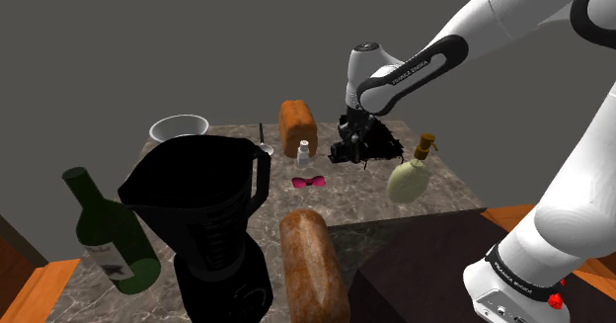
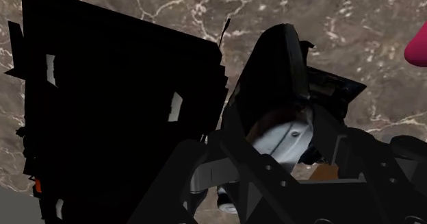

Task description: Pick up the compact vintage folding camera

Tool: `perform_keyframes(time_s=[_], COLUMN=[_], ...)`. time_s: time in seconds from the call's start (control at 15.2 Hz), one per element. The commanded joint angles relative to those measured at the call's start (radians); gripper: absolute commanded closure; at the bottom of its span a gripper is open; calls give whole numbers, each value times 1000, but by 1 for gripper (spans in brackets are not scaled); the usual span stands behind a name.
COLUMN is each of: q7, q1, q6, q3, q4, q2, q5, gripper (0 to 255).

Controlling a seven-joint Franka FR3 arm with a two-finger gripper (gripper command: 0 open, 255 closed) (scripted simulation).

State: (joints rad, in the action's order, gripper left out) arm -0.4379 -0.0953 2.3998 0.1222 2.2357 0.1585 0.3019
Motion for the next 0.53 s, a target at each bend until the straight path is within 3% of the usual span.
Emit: perform_keyframes(time_s=[0.0,0.46], q7=[11,36], q1=[-2,-3], q6=[-23,-85], q3=[2,7], q4=[-2,-22], q2=[-23,-68], q5=[-11,-35], gripper=[255,255])
